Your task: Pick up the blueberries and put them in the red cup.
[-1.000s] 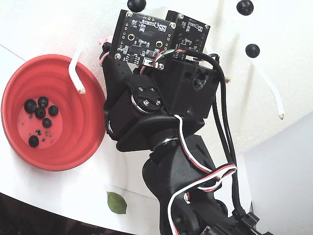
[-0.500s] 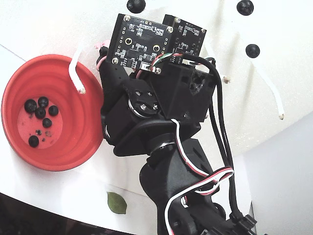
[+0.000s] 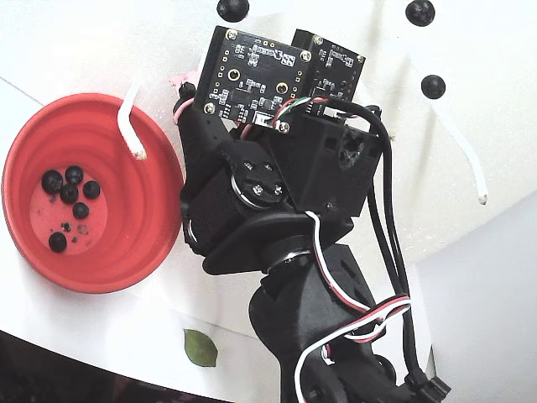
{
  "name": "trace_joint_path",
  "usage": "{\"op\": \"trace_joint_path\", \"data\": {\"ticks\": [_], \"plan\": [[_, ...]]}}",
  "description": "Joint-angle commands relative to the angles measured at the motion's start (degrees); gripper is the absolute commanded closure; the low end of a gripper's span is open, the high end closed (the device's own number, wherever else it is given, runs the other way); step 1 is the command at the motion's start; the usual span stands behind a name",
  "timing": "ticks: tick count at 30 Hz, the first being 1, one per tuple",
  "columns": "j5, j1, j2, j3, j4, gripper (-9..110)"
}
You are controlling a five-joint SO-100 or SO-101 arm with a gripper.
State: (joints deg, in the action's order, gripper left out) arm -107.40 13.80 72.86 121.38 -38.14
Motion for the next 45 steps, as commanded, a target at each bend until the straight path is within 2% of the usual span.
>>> {"op": "trace_joint_path", "data": {"ticks": [1, 16, 45], "plan": [[0.4, 2.1, 8.0, 0.0, -0.6, 91], [1.1, 2.4, 13.0, 4.6, 1.6, 91], [5.1, 2.4, 29.1, 13.4, 18.6, 91]]}}
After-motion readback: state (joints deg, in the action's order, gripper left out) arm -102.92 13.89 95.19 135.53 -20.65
